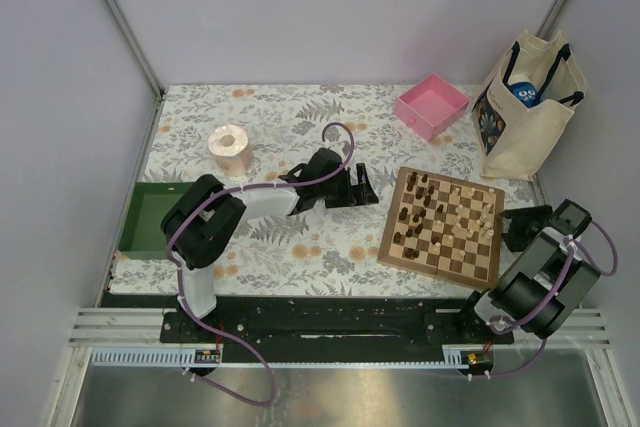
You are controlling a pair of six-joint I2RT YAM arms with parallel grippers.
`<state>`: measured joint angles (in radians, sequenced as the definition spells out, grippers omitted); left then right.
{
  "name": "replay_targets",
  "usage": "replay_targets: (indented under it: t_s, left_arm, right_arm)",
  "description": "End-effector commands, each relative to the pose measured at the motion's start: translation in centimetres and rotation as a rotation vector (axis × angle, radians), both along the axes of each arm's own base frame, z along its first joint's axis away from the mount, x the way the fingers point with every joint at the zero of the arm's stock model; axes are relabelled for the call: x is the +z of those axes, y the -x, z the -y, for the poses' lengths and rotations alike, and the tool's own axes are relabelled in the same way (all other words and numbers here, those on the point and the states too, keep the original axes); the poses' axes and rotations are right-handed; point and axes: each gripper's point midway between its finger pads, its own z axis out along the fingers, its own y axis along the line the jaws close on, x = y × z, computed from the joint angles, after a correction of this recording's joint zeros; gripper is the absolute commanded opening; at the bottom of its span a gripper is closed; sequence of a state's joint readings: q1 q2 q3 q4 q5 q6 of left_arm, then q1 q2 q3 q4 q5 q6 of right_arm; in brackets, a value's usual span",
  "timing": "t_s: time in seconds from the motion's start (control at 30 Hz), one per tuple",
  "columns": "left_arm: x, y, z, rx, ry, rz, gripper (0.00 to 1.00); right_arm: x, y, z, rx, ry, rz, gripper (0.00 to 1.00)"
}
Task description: Set up the chess pieces on the board
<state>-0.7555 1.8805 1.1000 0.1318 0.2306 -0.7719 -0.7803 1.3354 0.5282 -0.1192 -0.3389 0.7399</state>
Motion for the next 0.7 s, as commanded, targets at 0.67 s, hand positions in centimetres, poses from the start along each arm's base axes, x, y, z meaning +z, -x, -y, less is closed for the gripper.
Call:
replay_targets:
  t_s: [0.67]
  left_arm:
    - [1.8,-0.9,-0.4,0.038,0.035,0.077,0.93]
  right_arm:
    - [-0.9,0.0,-4.6,0.162,-0.033,0.042,0.56]
